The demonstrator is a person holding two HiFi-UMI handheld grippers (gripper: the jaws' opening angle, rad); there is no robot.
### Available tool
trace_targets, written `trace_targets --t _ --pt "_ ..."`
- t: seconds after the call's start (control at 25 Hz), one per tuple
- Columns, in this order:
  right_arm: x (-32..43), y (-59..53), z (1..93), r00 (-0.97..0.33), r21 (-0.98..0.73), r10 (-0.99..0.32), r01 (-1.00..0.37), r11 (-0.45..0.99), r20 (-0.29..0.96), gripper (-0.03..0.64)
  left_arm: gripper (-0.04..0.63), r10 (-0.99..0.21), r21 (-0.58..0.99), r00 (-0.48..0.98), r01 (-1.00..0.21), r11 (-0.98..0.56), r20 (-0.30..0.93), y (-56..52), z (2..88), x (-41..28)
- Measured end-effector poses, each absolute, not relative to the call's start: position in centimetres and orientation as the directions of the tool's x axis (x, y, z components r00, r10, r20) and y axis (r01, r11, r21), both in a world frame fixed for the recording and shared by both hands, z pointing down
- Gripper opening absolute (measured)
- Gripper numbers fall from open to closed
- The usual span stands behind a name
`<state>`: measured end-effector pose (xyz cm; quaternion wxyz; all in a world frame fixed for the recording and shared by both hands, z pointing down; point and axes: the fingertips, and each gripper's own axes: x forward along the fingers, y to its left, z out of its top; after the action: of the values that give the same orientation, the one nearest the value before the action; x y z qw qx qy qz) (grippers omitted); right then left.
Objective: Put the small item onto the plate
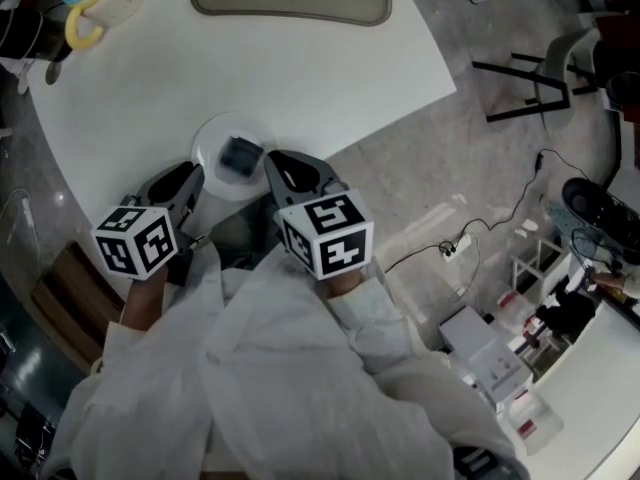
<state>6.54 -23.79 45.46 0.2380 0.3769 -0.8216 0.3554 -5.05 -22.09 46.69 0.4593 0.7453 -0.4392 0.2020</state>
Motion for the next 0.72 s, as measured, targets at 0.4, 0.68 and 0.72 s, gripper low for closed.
trace_targets --t 0.4,0.68,0.72 --pt "5.9 -23.4 46.7 -0.601 -0.415 -0.410 -0.786 0.459 0.686 0.017 0.101 -0.450 0.508 0.509 -0.851 -0.132 0.734 -21.5 48.1 -6.0" --pt "6.1 -22.6 47.5 -0.591 -0.413 -0.398 -0.792 0.448 0.701 0.018 0.107 -0.431 0.528 0.514 -0.844 -0.098 0.742 -20.3 49.0 -6.1" --pt "6.1 -22.6 47.6 -0.589 -0.412 -0.399 -0.794 0.446 0.703 0.018 0.107 -0.428 0.532 0.516 -0.842 -0.094 0.741 -20.2 49.1 -6.1"
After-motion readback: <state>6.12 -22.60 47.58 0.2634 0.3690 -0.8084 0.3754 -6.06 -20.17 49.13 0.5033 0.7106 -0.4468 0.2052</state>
